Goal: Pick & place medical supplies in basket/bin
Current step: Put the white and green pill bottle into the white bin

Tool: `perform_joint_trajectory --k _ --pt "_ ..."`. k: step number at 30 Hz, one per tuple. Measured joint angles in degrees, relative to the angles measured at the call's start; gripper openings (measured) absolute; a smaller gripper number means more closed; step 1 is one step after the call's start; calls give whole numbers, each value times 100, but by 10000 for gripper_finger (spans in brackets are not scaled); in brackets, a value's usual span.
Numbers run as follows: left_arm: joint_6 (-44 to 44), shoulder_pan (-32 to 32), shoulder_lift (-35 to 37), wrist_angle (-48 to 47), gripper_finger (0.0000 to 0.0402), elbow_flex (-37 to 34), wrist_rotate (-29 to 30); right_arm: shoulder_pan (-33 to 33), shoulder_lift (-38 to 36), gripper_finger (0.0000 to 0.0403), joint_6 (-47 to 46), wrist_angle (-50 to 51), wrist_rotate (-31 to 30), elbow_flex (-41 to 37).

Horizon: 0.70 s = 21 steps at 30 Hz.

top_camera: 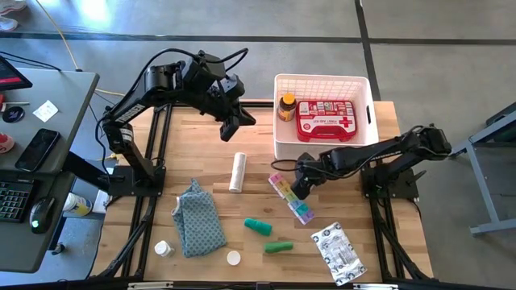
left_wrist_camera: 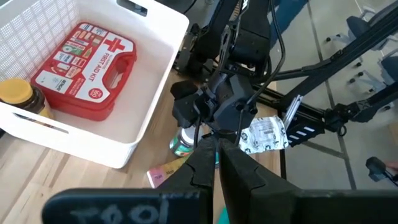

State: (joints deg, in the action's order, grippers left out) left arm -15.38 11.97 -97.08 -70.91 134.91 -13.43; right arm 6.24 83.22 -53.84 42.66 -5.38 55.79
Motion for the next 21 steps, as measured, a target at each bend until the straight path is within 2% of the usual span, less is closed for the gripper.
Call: perform_joint_trajectory --k 5,12,21 --pt "-46 0 0 2 58 0 -2 0 0 313 -14 82 69 0" --pt "-100 0 0 4 58 0 -4 4 -4 265 5 126 -44 0" --pt "-141 0 0 9 58 0 -7 -7 -161 255 1 153 92 7"
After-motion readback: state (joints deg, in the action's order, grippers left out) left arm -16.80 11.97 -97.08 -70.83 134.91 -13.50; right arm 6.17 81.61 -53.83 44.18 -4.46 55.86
